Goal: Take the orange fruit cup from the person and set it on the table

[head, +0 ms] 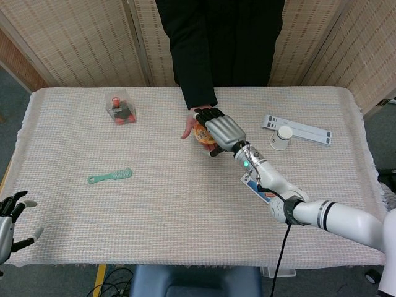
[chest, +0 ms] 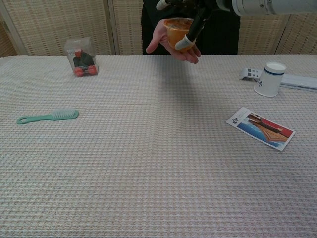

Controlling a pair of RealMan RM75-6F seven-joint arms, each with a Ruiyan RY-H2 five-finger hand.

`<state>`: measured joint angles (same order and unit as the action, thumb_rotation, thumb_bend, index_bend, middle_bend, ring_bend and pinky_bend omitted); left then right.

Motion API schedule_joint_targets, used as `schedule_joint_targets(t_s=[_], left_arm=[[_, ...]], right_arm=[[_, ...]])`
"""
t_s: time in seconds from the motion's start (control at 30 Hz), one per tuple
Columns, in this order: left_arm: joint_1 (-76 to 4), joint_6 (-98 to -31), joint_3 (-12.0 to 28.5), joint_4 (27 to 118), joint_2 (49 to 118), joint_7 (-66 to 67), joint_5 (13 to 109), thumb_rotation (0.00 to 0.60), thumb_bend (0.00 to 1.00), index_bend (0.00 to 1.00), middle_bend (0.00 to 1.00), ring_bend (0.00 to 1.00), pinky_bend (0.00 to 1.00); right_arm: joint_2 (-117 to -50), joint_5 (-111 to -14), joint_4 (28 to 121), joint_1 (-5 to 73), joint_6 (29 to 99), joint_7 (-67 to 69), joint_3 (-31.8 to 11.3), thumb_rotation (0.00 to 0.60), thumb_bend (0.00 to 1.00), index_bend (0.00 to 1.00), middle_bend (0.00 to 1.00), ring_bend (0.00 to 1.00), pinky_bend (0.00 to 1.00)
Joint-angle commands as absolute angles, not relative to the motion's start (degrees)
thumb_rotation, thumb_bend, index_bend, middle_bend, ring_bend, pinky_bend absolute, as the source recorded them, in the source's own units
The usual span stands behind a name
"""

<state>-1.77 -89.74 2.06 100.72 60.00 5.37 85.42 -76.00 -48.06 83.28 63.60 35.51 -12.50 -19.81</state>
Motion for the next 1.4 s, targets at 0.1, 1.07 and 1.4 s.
schedule_joint_targets(t_s=[0.1,1.07,1.4], left_arm=[[-1.7,-89.6,2.1,100.4,60.2,5.2,85.2,0.6,0.22,0.36,0.2,0.2,0.24],[-2.5,-88.5,2.5,100.6,61.0,6.2,86.4,0.6,0.22,0.37,0.2,0.2,0.24],[-2.4,-88.3,2.2,101.3,61.0,7.1,86.2,0.6,0.22,0.36,0.2,0.2,0.24]], right_arm=[[-78.8,-45.2,80.1,66.1,36.6,-14.3,-18.7,0.6,0.31,0.02,0.09,0.02,0.19],[-69.4,-69.6,88.4,47.1,49.6,1.4,-8.6,0.6,0.57,0.45,0.39,0.37,0.66],[-83.5,-66.0,69.6,49.9,42.1,1.2,-8.3,0.6,0.57,0.45,0.37,0.37,0.62]])
